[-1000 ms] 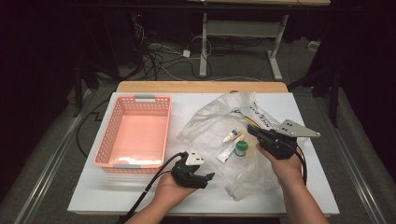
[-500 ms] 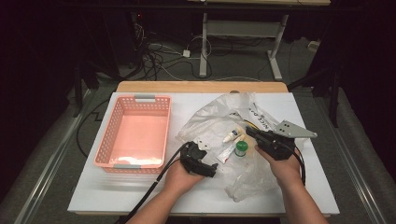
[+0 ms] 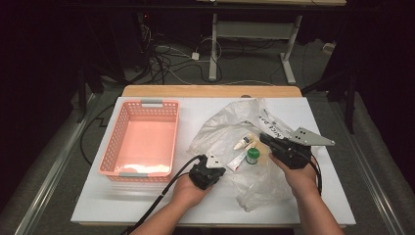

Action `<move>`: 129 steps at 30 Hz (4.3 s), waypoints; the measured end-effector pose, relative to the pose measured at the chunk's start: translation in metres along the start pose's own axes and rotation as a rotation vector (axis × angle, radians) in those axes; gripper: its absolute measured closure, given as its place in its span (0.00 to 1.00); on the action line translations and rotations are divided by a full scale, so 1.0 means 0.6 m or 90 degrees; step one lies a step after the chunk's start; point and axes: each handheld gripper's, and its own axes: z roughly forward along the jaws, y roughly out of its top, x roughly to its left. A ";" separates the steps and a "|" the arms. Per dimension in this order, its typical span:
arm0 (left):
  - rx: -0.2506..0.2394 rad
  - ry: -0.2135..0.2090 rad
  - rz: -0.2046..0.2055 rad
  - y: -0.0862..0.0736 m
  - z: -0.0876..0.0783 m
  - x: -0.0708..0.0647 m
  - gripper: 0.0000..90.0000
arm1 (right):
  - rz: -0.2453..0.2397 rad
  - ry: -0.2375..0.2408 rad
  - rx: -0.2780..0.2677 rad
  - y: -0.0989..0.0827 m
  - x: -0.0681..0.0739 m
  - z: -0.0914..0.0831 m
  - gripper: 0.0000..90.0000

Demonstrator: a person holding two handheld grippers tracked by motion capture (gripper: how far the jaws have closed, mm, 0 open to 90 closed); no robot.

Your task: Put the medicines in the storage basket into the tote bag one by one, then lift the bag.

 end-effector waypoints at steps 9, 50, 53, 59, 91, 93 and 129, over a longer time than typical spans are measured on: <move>-0.064 -0.008 -0.010 -0.011 -0.016 0.005 0.98 | 0.002 0.002 -0.005 -0.001 0.002 -0.005 1.00; -0.344 0.118 0.047 -0.002 -0.132 -0.032 0.98 | -0.004 -0.007 -0.072 0.019 0.005 -0.003 1.00; -0.364 0.132 0.057 0.012 -0.141 -0.034 0.98 | -0.011 -0.003 -0.077 0.022 0.009 0.003 1.00; -0.409 0.145 0.071 0.050 -0.148 -0.030 0.98 | -0.008 -0.002 -0.090 0.026 0.015 0.006 1.00; -0.574 0.203 0.132 0.231 -0.225 -0.003 0.98 | -0.013 -0.049 -0.208 0.143 0.019 -0.003 1.00; -0.583 0.201 0.133 0.241 -0.231 -0.005 0.98 | -0.021 -0.052 -0.217 0.154 0.019 -0.007 1.00; -0.483 0.195 0.055 0.222 -0.201 0.047 0.91 | 0.003 -0.141 -0.186 0.142 -0.037 0.000 1.00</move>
